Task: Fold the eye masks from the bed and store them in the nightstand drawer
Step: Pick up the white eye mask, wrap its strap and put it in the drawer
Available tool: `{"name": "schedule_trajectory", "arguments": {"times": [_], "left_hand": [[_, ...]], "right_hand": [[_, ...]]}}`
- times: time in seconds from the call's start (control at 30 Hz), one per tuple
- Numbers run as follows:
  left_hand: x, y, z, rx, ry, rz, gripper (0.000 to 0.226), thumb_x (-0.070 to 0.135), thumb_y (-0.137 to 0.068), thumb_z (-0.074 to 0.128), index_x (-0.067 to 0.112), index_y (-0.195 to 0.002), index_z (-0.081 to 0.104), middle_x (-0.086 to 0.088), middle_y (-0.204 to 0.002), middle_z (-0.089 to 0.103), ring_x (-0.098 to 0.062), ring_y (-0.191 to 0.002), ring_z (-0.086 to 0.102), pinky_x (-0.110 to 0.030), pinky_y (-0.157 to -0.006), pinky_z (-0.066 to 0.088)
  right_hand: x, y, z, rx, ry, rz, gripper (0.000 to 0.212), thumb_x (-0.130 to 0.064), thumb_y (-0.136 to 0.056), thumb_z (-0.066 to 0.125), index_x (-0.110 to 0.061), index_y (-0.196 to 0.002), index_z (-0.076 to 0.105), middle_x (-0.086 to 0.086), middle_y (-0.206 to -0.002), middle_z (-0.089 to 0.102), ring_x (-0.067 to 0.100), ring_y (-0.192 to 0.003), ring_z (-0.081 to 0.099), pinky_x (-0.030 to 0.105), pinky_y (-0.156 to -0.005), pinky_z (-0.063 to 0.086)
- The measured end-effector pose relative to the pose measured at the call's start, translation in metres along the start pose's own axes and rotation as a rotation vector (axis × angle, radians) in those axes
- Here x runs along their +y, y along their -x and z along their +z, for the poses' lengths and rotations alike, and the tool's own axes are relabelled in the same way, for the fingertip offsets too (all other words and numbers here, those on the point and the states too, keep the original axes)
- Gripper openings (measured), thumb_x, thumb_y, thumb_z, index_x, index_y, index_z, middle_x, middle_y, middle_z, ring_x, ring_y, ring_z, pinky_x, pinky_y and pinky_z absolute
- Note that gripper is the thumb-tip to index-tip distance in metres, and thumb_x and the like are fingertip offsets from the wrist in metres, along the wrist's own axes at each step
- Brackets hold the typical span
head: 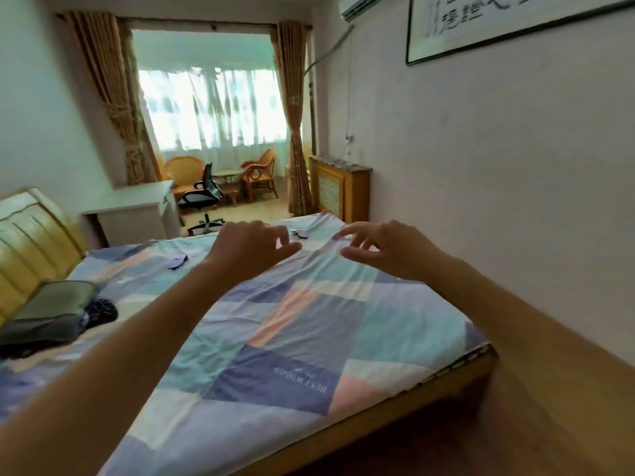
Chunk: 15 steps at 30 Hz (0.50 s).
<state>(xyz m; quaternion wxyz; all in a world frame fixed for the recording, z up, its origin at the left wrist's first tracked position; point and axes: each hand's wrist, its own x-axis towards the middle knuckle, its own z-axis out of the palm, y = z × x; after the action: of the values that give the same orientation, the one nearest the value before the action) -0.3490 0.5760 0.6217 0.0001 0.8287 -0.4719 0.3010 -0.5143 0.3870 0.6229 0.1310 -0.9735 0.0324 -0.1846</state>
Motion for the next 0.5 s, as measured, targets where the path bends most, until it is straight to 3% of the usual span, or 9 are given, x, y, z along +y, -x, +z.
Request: {"name": "schedule_trajectory", "arguments": {"times": [0.07, 0.17, 0.23, 0.37, 0.43, 0.5], "left_hand": [[0.036, -0.033, 0.004, 0.014, 0.056, 0.056, 0.046, 0.066, -0.087, 0.038, 0.031, -0.097, 0.066, 0.003, -0.087, 0.072, -0.021, -0.078, 0.067, -0.027, -0.063, 0.042], [0.086, -0.088, 0.017, 0.031, 0.12, 0.141, 0.045, 0.065, -0.087, 0.041, 0.029, -0.094, 0.068, 0.004, -0.083, 0.072, -0.02, -0.075, 0.066, -0.026, -0.06, 0.036], [0.115, -0.126, 0.031, 0.032, 0.154, 0.17, 0.044, 0.063, -0.088, 0.042, 0.028, -0.095, 0.068, 0.004, -0.083, 0.071, -0.017, -0.072, 0.062, -0.026, -0.059, 0.033], [0.176, -0.215, 0.087, 0.034, 0.159, 0.228, 0.048, 0.066, -0.087, 0.037, 0.028, -0.093, 0.066, 0.003, -0.083, 0.071, -0.018, -0.071, 0.064, -0.027, -0.059, 0.041], [0.207, -0.257, 0.12, 0.03, 0.169, 0.252, 0.052, 0.068, -0.087, 0.033, 0.028, -0.093, 0.066, 0.004, -0.082, 0.07, -0.019, -0.071, 0.065, -0.029, -0.061, 0.049], [0.243, -0.302, 0.146, 0.017, 0.191, 0.285, 0.053, 0.068, -0.087, 0.032, 0.028, -0.097, 0.066, 0.004, -0.083, 0.07, -0.016, -0.071, 0.064, -0.028, -0.059, 0.048]], "right_hand": [[0.036, 0.021, -0.022, 0.01, 0.037, 0.043, 0.045, -0.049, -0.088, 0.055, -0.027, -0.127, 0.056, -0.011, -0.098, 0.069, 0.002, -0.075, 0.061, 0.028, -0.074, 0.056], [0.096, 0.045, -0.05, 0.011, 0.077, 0.115, 0.044, -0.046, -0.09, 0.055, -0.024, -0.128, 0.056, -0.005, -0.102, 0.07, 0.009, -0.084, 0.066, 0.011, -0.064, 0.042], [0.137, 0.056, -0.062, 0.035, 0.058, 0.164, 0.042, -0.047, -0.09, 0.055, -0.027, -0.127, 0.056, -0.007, -0.101, 0.069, 0.01, -0.087, 0.066, 0.009, -0.064, 0.037], [0.231, 0.054, -0.079, 0.045, 0.057, 0.248, 0.042, -0.053, -0.089, 0.051, -0.034, -0.125, 0.055, -0.017, -0.096, 0.063, 0.006, -0.09, 0.065, 0.017, -0.068, 0.042], [0.278, 0.049, -0.086, 0.039, 0.079, 0.289, 0.041, -0.055, -0.088, 0.05, -0.036, -0.125, 0.054, -0.017, -0.098, 0.063, 0.006, -0.091, 0.063, 0.024, -0.071, 0.043], [0.325, 0.046, -0.098, 0.041, 0.086, 0.346, 0.041, -0.056, -0.088, 0.05, -0.037, -0.125, 0.053, -0.016, -0.102, 0.065, 0.005, -0.092, 0.063, 0.029, -0.077, 0.047]]}}
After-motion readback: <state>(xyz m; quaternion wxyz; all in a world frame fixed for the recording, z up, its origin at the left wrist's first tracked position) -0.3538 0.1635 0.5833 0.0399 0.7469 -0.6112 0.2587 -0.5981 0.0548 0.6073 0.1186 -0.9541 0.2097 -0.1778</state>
